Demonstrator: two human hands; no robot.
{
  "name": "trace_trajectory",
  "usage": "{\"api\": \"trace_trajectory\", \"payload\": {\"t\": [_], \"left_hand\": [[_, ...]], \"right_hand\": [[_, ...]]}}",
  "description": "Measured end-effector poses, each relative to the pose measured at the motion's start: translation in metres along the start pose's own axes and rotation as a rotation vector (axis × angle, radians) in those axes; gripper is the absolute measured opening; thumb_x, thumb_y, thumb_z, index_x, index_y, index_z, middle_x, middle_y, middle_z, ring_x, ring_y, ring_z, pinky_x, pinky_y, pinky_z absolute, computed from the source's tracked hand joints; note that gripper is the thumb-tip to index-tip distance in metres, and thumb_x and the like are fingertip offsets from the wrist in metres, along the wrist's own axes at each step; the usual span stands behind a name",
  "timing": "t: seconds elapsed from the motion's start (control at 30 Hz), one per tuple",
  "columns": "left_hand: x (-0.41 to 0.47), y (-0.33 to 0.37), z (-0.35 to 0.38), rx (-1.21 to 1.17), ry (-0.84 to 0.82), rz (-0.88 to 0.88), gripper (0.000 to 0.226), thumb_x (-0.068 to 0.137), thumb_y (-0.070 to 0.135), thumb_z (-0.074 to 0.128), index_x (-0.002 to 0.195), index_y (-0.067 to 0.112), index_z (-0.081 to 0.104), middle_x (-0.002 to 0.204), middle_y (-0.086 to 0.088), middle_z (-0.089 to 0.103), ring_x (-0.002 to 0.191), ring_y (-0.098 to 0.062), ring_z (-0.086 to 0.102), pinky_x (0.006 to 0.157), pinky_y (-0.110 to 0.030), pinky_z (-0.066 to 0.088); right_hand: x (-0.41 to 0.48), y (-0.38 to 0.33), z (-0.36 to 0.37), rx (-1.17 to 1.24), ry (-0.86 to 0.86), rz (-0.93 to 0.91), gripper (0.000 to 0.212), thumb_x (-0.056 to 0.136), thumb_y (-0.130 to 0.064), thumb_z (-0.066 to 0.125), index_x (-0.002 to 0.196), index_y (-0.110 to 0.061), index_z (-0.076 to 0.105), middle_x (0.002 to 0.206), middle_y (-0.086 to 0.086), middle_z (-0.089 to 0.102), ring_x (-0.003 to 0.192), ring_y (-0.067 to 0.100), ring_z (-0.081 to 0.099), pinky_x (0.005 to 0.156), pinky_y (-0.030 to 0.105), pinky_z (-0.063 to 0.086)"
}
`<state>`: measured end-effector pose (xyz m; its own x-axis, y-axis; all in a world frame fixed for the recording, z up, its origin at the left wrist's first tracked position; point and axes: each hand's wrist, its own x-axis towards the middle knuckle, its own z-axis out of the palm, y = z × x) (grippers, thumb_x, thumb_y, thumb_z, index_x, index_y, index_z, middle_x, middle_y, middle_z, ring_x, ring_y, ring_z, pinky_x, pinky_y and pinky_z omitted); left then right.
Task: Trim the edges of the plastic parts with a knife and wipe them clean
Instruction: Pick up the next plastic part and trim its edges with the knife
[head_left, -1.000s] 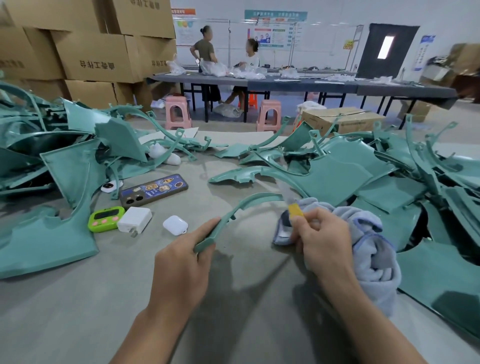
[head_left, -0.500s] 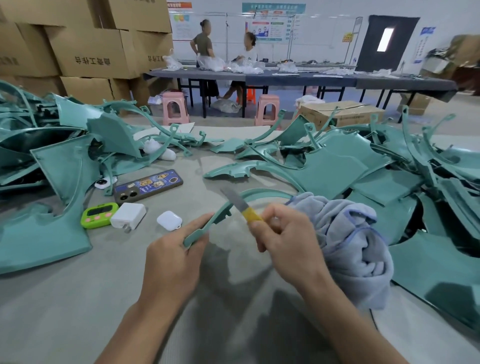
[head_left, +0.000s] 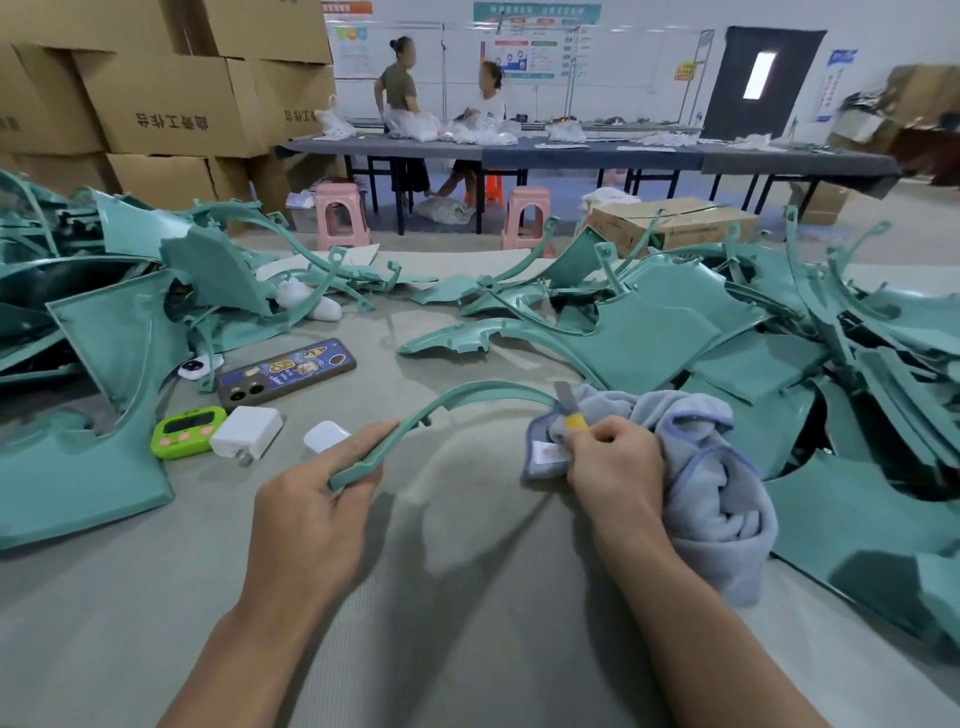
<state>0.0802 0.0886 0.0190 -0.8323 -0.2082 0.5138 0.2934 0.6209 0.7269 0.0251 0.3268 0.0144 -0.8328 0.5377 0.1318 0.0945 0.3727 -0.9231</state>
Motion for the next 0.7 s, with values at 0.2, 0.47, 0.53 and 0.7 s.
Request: {"api": "trace_trajectory", "payload": {"t": [0.2, 0.47, 0.53, 0.7], "left_hand": [[0.001, 0.000, -0.001, 0.024, 0.050, -0.003, 0.037, 0.092, 0.013, 0.071, 0.102, 0.043, 0.051, 0.056, 0.028, 0.055, 0.054, 0.012, 0.049, 0.053, 0.000, 0.035], [0.013, -0.010, -0.003, -0.069, 0.243, -0.318, 0.018, 0.085, 0.035, 0.072, 0.071, 0.028, 0.062, 0.061, 0.017, 0.059, 0.070, -0.018, 0.063, 0.058, -0.031, 0.042], [0.019, -0.011, -0.004, -0.195, 0.244, -0.500, 0.010, 0.084, 0.023, 0.075, 0.087, 0.025, 0.066, 0.079, 0.015, 0.068, 0.081, -0.024, 0.068, 0.067, -0.034, 0.049], [0.021, -0.011, -0.010, -0.594, -0.096, -0.834, 0.020, 0.087, 0.005, 0.067, 0.104, 0.014, 0.071, 0.087, -0.017, 0.077, 0.065, -0.036, 0.073, 0.050, -0.050, 0.058]], "right_hand": [[-0.022, -0.013, 0.003, 0.324, -0.195, -0.179, 0.020, 0.086, -0.024, 0.064, 0.069, -0.016, 0.058, 0.054, 0.005, 0.067, 0.041, 0.015, 0.054, 0.044, 0.023, 0.041], [0.002, 0.001, -0.003, 0.187, 0.108, 0.030, 0.021, 0.087, -0.014, 0.062, 0.067, -0.008, 0.060, 0.058, 0.004, 0.064, 0.061, 0.021, 0.058, 0.058, 0.031, 0.043], [-0.006, -0.004, -0.001, 0.312, 0.058, -0.044, 0.021, 0.088, -0.011, 0.063, 0.067, -0.011, 0.059, 0.052, 0.002, 0.063, 0.048, 0.011, 0.053, 0.051, 0.023, 0.043], [-0.021, -0.006, -0.002, 0.186, -0.184, -0.326, 0.024, 0.090, -0.013, 0.071, 0.070, -0.015, 0.058, 0.050, -0.002, 0.056, 0.046, 0.007, 0.042, 0.049, 0.021, 0.035]]}}
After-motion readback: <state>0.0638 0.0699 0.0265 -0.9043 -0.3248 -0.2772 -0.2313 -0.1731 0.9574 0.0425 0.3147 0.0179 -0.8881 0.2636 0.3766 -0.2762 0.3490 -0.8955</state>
